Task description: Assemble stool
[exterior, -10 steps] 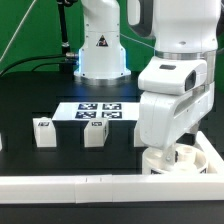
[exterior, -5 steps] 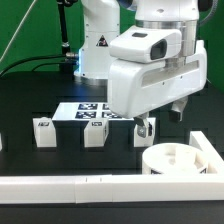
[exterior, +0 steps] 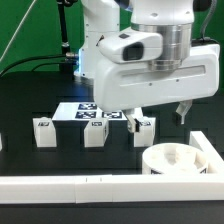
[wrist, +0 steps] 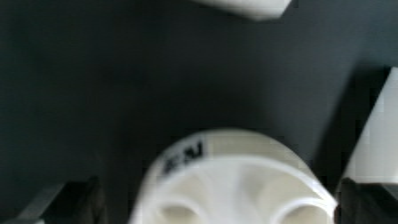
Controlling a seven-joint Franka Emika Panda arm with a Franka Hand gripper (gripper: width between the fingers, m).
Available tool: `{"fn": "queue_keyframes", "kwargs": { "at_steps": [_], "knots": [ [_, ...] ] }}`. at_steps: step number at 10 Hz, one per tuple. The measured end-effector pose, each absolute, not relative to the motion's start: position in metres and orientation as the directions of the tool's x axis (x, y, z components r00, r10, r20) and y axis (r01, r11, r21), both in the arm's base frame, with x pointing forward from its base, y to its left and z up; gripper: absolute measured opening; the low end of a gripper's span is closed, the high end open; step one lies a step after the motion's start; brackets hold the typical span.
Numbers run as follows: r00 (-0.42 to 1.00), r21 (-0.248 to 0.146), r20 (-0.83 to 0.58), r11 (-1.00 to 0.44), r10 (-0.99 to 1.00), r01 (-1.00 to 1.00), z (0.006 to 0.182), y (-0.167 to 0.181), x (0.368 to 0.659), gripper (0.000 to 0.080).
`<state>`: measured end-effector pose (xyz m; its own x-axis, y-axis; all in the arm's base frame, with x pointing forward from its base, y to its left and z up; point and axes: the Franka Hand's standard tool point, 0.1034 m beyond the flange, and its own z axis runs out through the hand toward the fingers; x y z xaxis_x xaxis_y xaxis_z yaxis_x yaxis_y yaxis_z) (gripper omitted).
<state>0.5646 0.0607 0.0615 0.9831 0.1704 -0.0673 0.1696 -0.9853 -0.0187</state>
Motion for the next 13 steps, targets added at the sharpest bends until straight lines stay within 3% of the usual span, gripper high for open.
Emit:
{"fn": "queue_keyframes", "kwargs": {
  "at_steps": [2,6,9,10,13],
  "knots": [
    [0.997,-0.032,-0.074,-0.999,-0.026,-0.029,0.058,0.063,0.563,0.0649],
    [0.99,-0.035,-0.138,-0.999,-0.026,-0.031,0.052,0.052,0.556,0.0649],
    [0.901,-0.032,-0.428,-0.995,-0.072,-0.095,0.047,0.048,0.537,0.0649],
    [0.907,-0.035,-0.418,-0.996,-0.056,-0.078,0.045,0.054,0.546,0.0649],
    [0.788,-0.027,-0.614,-0.996,-0.046,-0.08,0.042,0.053,0.53,0.0649]
  ]
}}
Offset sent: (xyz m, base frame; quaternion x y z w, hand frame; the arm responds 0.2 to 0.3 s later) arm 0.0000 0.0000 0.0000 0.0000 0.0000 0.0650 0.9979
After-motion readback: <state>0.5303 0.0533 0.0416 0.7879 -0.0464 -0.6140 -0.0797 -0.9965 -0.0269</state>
